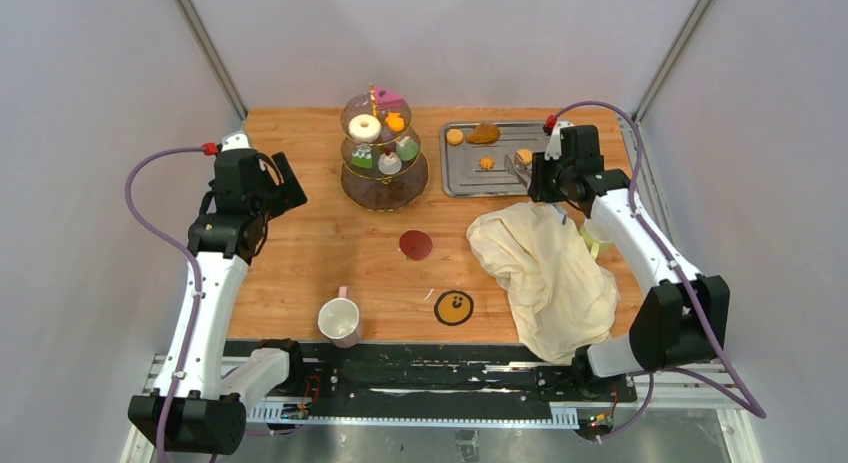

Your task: Serve the afternoon tea

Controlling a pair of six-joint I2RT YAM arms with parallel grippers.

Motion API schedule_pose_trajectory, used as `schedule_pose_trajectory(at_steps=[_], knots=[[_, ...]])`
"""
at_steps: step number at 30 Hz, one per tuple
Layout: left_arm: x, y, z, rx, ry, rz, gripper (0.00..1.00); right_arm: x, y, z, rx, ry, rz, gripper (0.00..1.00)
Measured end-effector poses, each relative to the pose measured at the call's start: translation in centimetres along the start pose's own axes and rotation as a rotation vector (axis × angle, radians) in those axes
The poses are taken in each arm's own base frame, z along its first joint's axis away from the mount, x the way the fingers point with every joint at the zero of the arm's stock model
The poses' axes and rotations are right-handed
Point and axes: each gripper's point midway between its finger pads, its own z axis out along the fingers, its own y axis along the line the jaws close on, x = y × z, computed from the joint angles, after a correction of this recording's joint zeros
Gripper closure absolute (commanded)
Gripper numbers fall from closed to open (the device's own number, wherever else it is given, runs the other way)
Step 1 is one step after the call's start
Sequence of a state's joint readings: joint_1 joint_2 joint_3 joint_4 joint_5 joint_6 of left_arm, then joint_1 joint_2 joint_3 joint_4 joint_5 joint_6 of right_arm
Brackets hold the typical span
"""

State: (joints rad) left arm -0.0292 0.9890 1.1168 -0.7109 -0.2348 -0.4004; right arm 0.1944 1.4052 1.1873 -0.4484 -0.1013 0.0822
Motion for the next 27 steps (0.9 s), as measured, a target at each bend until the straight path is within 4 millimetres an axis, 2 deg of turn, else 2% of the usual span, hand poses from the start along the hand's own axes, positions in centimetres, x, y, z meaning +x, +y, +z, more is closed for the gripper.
schedule_pose_trajectory(at_steps=[4, 12, 27], knots=[[0.0, -0.1, 0.0, 0.006, 0.002, 0.0, 0.02, 0.6, 0.5, 1.6, -0.029, 0.043, 0.012, 0.65], [0.0, -0.1, 0.0, 0.006, 0.002, 0.0, 0.02, 0.1, 0.8, 4.8, -0.05, 0.088, 0.042, 0.63], [0.4, -0.1, 0.7, -0.003, 0.024, 0.006, 0.02, -1.1, 1.5, 9.1, -0.043, 0.109, 0.014, 0.57]])
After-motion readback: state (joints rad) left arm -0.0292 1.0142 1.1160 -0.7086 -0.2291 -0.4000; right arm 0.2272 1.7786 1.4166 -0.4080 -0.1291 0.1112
